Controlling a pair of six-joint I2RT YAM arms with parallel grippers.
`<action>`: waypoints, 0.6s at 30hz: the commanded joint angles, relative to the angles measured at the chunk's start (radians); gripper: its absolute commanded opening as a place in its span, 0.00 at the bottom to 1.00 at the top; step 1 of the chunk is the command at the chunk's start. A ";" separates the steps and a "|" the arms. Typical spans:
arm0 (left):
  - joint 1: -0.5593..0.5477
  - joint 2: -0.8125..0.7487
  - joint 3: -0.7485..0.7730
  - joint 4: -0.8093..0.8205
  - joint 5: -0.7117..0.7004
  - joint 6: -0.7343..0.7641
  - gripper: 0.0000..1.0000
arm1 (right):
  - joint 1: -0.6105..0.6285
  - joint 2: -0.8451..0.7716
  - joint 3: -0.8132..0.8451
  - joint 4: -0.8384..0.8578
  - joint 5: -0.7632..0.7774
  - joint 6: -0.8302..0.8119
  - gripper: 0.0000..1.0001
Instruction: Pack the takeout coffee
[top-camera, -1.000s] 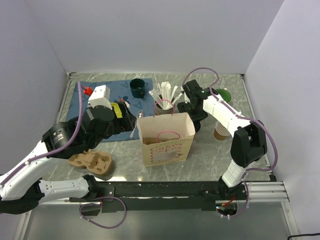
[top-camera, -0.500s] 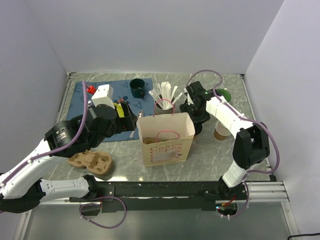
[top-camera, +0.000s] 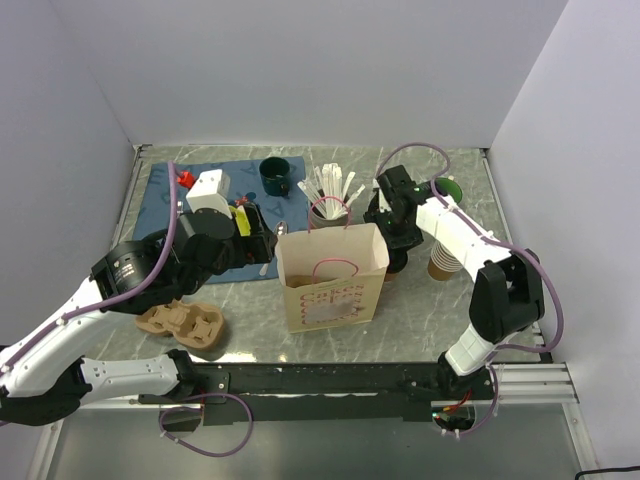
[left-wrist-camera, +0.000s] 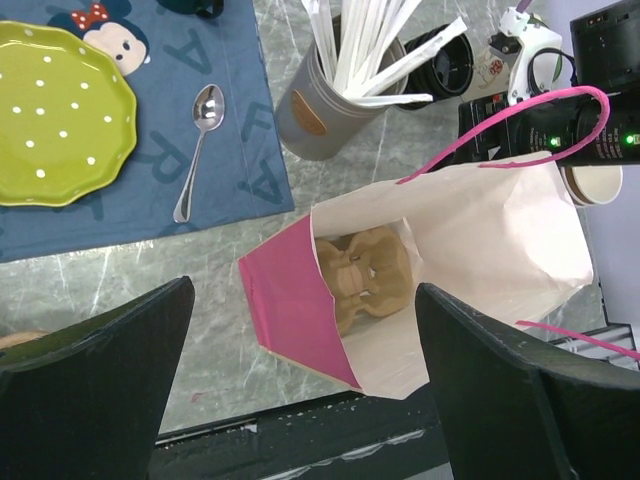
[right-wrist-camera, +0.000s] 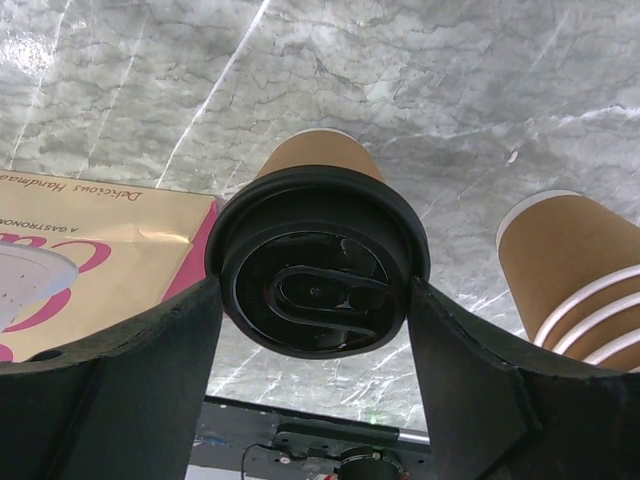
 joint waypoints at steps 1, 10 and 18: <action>0.005 -0.006 0.020 0.024 0.035 -0.024 0.99 | -0.011 -0.061 -0.005 -0.004 0.017 0.018 0.73; 0.005 0.038 0.031 -0.069 0.049 -0.149 0.94 | -0.013 -0.065 0.050 -0.050 0.025 0.029 0.70; 0.005 0.083 0.014 -0.105 0.080 -0.281 0.86 | -0.014 -0.099 0.289 -0.249 0.092 0.043 0.68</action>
